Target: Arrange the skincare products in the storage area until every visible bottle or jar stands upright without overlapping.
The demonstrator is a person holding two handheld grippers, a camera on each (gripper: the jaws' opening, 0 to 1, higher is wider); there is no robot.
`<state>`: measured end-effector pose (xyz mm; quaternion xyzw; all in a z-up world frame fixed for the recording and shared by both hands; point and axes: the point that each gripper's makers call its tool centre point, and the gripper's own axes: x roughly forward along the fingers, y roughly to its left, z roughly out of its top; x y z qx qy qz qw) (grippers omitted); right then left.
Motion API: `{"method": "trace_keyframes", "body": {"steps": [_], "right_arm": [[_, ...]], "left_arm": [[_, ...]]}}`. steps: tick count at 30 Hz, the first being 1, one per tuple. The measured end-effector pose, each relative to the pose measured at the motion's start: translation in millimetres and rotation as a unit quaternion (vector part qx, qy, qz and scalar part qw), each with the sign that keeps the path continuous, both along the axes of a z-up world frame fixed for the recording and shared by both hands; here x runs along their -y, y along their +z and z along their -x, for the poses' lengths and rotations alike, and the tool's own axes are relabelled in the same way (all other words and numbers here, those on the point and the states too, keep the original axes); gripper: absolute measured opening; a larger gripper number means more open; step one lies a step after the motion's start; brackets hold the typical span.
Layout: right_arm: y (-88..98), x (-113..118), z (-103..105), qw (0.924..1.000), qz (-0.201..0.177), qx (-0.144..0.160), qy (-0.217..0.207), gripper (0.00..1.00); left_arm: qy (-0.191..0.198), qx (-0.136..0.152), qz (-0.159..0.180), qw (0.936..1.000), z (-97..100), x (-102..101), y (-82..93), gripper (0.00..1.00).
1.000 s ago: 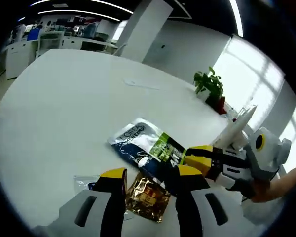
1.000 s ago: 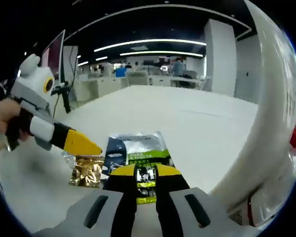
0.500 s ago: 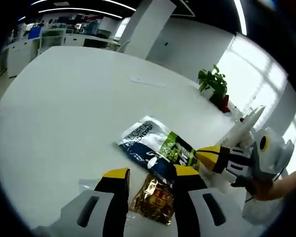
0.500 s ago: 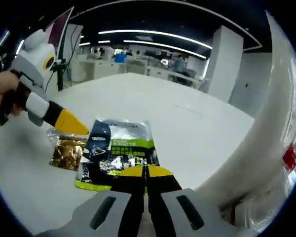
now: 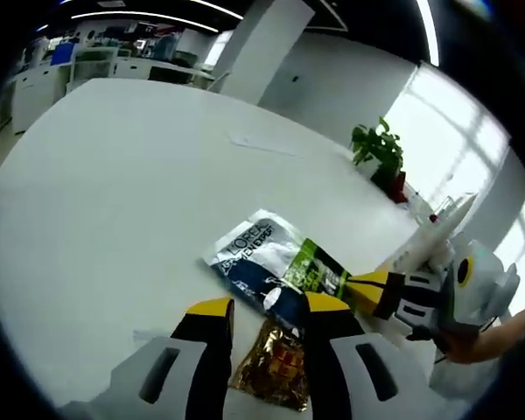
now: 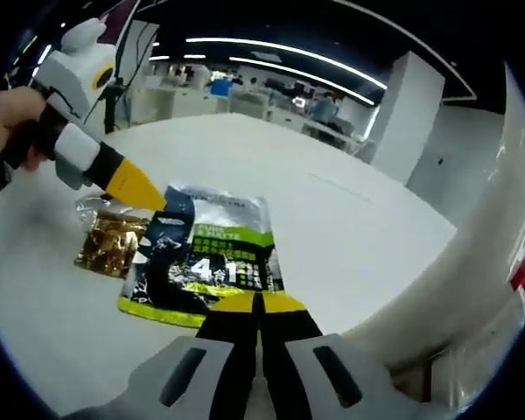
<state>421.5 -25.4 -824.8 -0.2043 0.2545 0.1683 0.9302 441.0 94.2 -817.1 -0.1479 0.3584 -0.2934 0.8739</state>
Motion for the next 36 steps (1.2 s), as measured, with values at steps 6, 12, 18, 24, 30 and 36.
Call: {"method": "trace_keyframes", "body": {"steps": [6, 12, 18, 24, 30, 36], "right_arm": [[-1.3, -2, 0, 0.9996, 0.020, 0.004, 0.017, 0.01], [-2.9, -3, 0, 0.9993, 0.021, -0.004, 0.032, 0.01], [-2.4, -7, 0, 0.9985, 0.027, -0.006, 0.047, 0.01], [-3.2, -7, -1, 0.9980, 0.026, -0.011, 0.056, 0.01], [-3.5, -7, 0, 0.9978, 0.028, -0.010, 0.060, 0.01], [-2.6, -7, 2, 0.9973, 0.033, -0.008, 0.066, 0.01]], "left_arm": [[0.000, 0.000, 0.001, 1.0000, -1.6, 3, -2.3, 0.21], [0.005, -0.010, 0.032, 0.9994, -5.1, 12, -4.1, 0.19], [-0.012, -0.021, 0.055, 0.9982, -1.7, 31, -8.7, 0.13], [-0.016, -0.043, 0.088, 0.9950, 2.5, 39, -6.6, 0.06], [-0.020, -0.034, 0.084, 0.9957, 2.5, 40, -2.5, 0.00], [-0.032, -0.023, 0.099, 0.9943, 4.4, 49, 7.1, 0.00]]}}
